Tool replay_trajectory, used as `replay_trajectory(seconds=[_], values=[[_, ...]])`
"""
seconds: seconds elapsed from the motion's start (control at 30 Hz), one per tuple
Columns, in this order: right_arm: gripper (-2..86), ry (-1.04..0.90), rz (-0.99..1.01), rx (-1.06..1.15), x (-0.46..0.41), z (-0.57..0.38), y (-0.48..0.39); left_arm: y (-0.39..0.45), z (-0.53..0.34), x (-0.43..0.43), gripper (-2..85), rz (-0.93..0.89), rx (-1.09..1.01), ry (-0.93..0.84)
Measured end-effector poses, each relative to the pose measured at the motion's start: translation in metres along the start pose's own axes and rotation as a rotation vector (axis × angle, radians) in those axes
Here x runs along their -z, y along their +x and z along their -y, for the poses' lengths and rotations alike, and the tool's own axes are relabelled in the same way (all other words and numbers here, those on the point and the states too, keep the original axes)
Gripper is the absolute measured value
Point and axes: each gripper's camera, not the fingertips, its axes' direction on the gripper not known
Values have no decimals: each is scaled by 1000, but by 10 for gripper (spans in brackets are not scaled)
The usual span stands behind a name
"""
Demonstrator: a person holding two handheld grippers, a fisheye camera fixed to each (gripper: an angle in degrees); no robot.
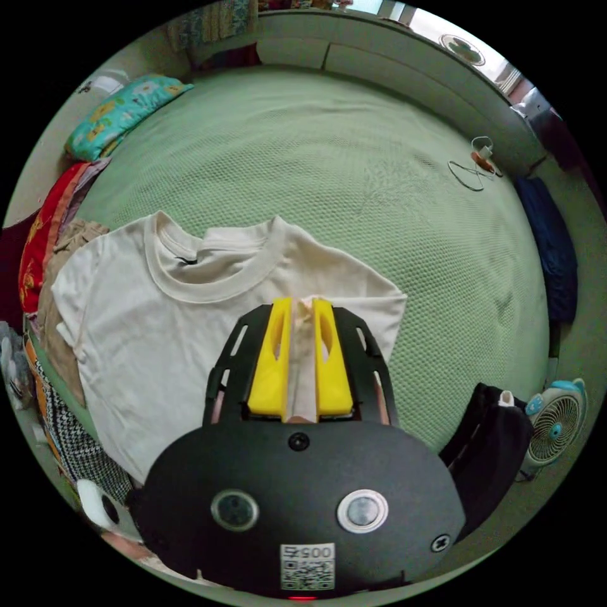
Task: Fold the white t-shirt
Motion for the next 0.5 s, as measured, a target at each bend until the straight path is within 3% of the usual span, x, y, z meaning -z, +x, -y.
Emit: replay_trajectory(seconds=[0.17,0.5], values=[[62,171,24,87,64,-31,-1,7,1,16,51,65,-84,38],[-2,95,-29,-7,44,-116,14,12,5,17,30,149,-144,22]])
